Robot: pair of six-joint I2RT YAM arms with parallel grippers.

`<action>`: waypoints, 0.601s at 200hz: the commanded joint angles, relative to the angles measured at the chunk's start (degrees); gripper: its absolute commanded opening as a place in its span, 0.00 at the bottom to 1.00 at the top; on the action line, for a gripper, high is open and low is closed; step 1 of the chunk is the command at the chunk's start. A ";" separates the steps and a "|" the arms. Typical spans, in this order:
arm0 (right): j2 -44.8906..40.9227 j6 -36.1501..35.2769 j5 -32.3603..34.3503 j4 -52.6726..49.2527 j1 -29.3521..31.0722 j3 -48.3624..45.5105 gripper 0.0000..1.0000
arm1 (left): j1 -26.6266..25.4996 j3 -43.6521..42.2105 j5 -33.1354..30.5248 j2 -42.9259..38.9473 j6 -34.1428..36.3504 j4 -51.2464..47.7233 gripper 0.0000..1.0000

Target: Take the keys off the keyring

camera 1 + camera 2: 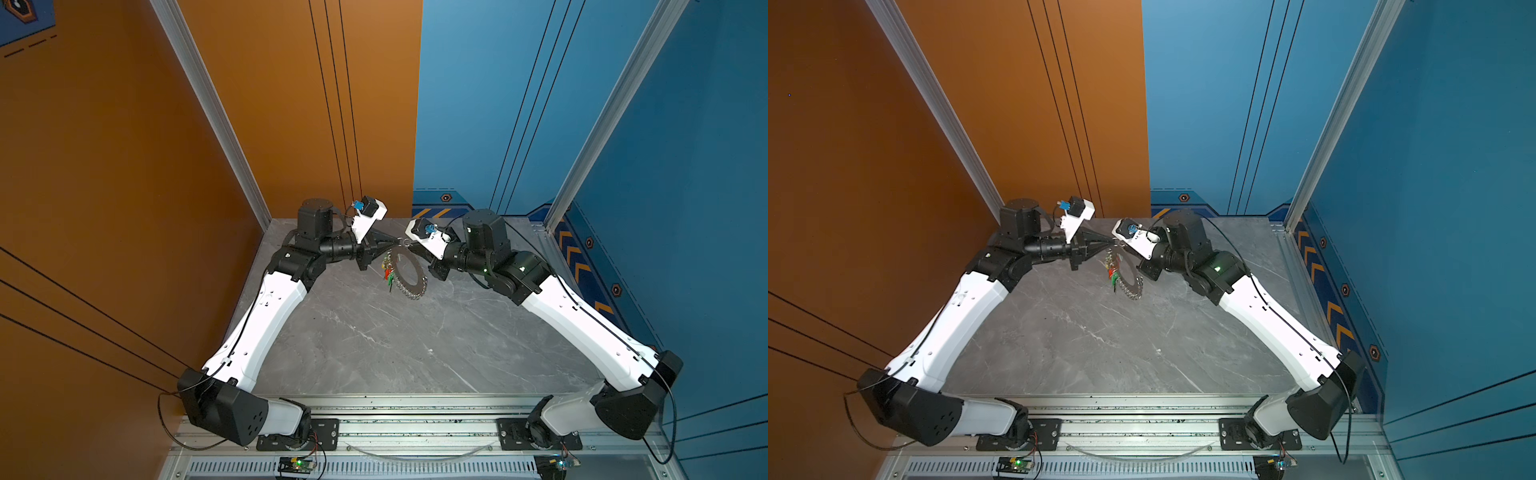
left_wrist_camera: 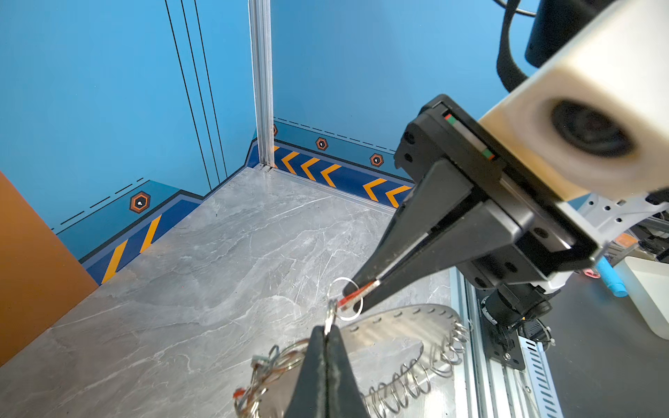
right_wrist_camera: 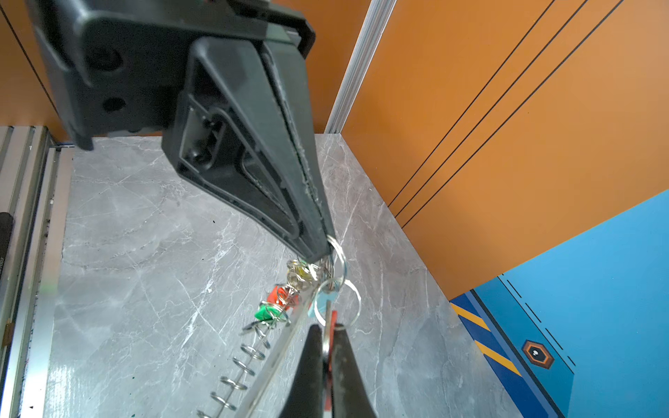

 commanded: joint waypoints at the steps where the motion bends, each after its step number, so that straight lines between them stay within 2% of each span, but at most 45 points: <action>1: -1.58 1.97 -0.85 -0.71 -0.02 -1.75 0.00 | 0.66 -0.58 -3.21 -2.09 -2.93 7.57 0.00; 55: -1.39 2.96 -0.91 -0.51 -0.02 -3.10 0.00 | 0.21 -0.97 -3.12 -2.43 -5.03 11.58 0.00; 111: -2.73 2.73 0.58 0.57 -0.02 -1.95 0.00 | -0.19 -0.82 -6.80 -1.79 -1.36 8.61 0.00; 120: -3.03 2.35 1.20 0.79 1.81 -1.74 0.00 | -0.34 -0.63 -7.76 -1.66 -0.37 5.66 0.00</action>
